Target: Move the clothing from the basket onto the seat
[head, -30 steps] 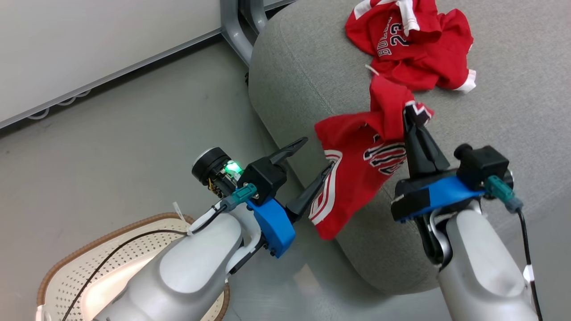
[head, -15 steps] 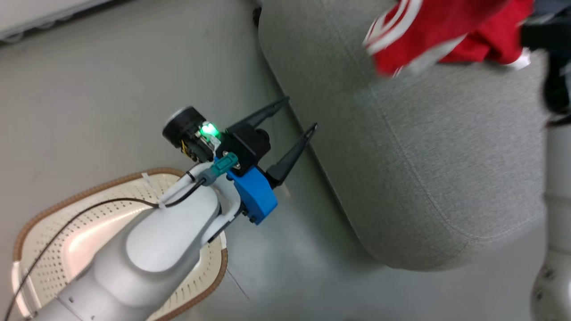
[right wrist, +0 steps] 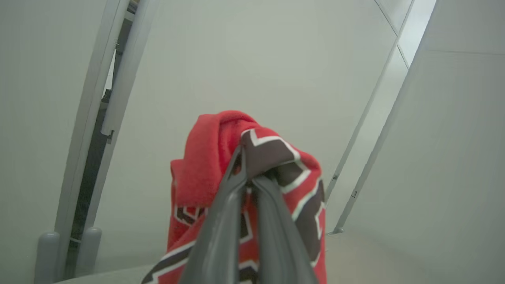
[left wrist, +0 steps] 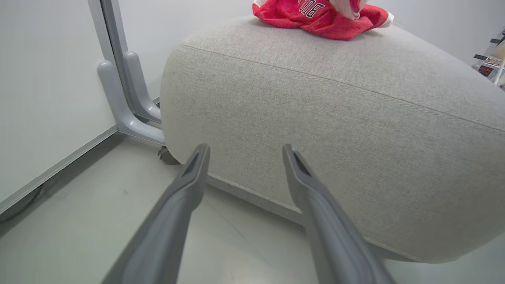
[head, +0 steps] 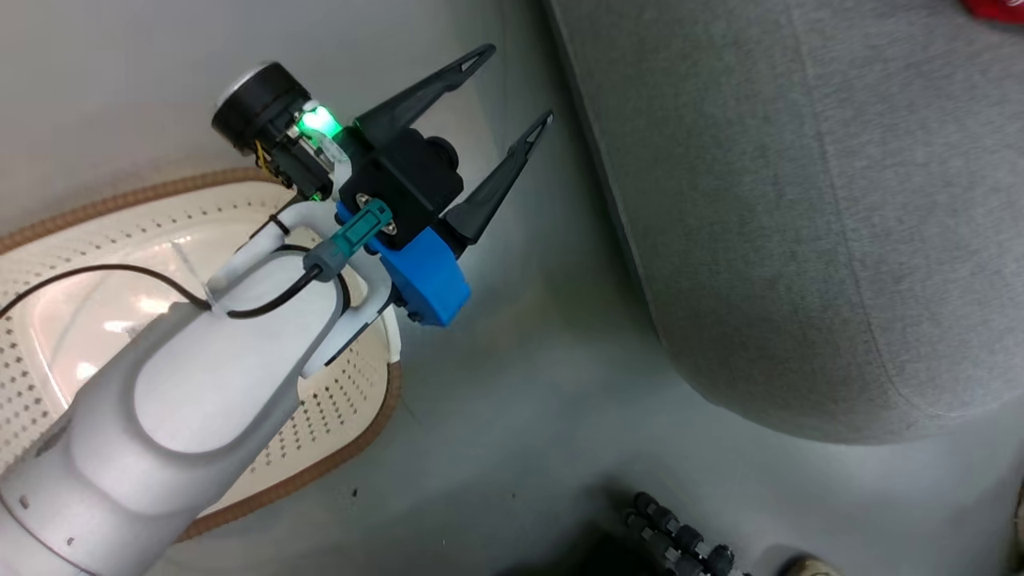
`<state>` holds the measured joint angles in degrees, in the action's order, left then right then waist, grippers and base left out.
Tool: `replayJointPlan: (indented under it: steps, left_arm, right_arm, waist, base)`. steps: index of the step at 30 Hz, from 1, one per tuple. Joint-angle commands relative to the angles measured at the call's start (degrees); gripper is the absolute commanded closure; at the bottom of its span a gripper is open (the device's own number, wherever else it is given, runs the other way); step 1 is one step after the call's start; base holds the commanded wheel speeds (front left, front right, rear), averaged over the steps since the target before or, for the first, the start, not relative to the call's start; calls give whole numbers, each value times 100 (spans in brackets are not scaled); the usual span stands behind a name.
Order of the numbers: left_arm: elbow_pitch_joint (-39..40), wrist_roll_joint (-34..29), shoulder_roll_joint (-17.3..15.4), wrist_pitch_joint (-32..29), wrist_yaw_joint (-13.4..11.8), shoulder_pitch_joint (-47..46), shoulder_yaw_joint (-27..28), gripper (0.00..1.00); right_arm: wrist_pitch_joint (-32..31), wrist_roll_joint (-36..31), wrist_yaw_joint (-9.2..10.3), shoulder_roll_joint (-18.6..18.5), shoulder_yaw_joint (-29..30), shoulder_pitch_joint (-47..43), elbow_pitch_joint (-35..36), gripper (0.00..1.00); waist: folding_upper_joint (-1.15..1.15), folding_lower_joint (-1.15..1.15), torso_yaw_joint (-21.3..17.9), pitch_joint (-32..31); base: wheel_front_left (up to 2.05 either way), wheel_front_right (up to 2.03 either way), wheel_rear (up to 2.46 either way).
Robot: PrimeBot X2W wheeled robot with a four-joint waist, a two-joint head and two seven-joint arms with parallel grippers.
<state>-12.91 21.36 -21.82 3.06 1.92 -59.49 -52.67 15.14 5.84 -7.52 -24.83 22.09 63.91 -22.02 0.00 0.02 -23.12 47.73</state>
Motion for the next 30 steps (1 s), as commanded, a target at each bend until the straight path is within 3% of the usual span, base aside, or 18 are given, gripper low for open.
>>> replayJointPlan:
  steps: [1,10,16,17,18,19,20,30]
  left_arm:
    - [118,-49,-62,-28,-27,-108,-2,0]
    - [385,-94,-142,-82,-92,-162,-23,0]
    - [385,-87,-190,-53,-129,-136,-40,0]
    - [371,-76,-187,-40,-131,-115,-42,0]
    - [351,-63,-175,-19,-136,-88,-50,0]
    - [335,-49,-148,22,-148,-59,-56,0]
    - [311,-37,-122,48,-160,-30,-63,0]
    - [-249,254,166,630,-203,458,-88,0]
  right_arm:
    - [0,-38,6,43,40,17,-148,100]
    - [0,-413,6,689,183,-323,-947,100]
    - [0,-550,6,932,277,-439,-1165,100]
    - [0,-566,6,962,289,-462,-1159,95]
    - [0,-573,6,984,297,-506,-1132,61]
    - [0,-579,6,987,297,-560,-1105,4]
    - [0,-589,6,987,287,-631,-1061,0]
    - [-1,-691,6,1289,249,-1759,-239,0]
  waist:
    - [0,-2,42,297]
    - [0,-2,164,503]
    - [0,-2,173,495]
    - [0,-2,171,466]
    - [0,-2,174,423]
    - [0,-2,181,373]
    - [0,-2,187,316]
    - [0,-2,239,-647]
  base:
    - [0,0,0]
    - [0,0,0]
    - [0,0,0]
    - [0,0,0]
    - [0,0,0]
    - [0,0,0]
    - [0,0,0]
    - [0,0,0]
